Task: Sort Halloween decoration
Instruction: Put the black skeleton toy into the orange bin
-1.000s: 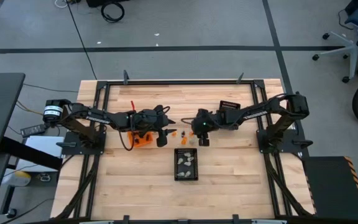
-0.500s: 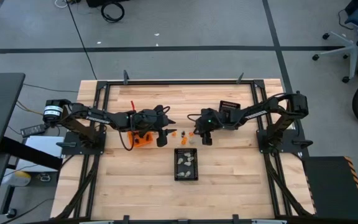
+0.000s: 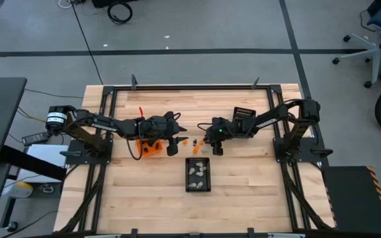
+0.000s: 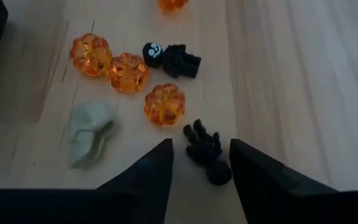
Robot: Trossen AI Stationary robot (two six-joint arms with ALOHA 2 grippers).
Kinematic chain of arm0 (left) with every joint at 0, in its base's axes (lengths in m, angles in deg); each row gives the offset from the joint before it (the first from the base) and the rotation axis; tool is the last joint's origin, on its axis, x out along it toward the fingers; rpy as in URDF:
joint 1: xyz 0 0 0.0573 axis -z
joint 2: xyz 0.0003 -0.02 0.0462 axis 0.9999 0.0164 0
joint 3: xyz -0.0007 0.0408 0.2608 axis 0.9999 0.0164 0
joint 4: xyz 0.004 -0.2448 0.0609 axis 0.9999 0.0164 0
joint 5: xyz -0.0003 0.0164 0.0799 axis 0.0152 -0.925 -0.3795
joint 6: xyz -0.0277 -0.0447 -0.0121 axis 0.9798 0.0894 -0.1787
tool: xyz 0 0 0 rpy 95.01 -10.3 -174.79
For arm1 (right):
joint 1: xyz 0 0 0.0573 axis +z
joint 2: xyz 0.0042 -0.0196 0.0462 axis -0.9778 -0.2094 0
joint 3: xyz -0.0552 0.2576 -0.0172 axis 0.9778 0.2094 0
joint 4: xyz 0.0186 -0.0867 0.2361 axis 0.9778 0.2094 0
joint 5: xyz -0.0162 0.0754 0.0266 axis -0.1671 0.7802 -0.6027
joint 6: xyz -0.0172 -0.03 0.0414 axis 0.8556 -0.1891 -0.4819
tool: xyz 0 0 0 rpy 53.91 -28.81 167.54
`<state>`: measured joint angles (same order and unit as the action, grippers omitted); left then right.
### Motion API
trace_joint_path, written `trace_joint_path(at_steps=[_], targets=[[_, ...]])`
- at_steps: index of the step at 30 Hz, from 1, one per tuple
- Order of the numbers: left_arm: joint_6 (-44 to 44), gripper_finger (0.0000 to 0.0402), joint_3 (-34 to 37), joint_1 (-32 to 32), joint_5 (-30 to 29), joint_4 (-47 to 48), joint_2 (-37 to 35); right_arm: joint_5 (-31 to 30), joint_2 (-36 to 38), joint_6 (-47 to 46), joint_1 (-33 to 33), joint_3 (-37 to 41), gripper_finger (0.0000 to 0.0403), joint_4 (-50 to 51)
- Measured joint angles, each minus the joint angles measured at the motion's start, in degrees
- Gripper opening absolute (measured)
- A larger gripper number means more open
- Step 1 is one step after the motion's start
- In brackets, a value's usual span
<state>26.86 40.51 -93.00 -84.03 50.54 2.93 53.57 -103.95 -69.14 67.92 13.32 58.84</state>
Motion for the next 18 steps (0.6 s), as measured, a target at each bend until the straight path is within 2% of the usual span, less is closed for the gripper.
trace_joint_path(at_steps=[13, 18], targets=[[0.0, 0.0172, 0.0, 0.0, 0.0, 0.04, 0.0, -0.91, 1.72, 0.55, 0.06, 0.15, 0.0035, 1.98], [0.02, 0.0172, 0.0, 0.0, 0.0, 0.06, 0.0, -2.46, 2.48, 0.24, 0.77, -0.99, 0.0032, 4.79]])
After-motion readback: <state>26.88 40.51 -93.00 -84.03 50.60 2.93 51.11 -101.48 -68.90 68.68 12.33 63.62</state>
